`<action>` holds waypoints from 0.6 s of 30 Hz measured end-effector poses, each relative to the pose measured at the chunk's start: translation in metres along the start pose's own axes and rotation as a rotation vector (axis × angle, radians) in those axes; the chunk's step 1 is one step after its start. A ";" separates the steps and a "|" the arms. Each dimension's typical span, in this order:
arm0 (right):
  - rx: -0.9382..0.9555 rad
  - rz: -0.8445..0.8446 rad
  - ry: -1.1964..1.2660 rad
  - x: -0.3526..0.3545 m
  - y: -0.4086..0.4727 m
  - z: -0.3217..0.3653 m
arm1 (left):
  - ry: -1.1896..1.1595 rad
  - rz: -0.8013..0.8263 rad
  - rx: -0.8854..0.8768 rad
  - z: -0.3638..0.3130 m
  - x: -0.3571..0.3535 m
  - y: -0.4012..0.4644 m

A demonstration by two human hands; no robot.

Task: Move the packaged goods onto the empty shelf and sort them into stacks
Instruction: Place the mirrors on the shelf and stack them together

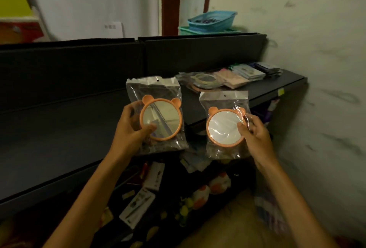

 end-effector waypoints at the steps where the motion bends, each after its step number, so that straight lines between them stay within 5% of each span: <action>1: -0.004 -0.013 0.005 0.009 0.005 -0.003 | 0.007 0.010 -0.004 0.000 -0.011 0.006; 18: -0.016 0.013 0.025 0.050 0.172 -0.050 | 0.017 -0.005 -0.054 0.028 -0.116 0.142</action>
Point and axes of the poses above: each hand's wrist, its own y-axis towards the middle knuckle, its own x-axis out of the back of the hand, z = x × y, the point moved 4 cm from there along y, towards the middle knuckle, and after that the axes turned 2 degrees about x, right-handed, at the moved point
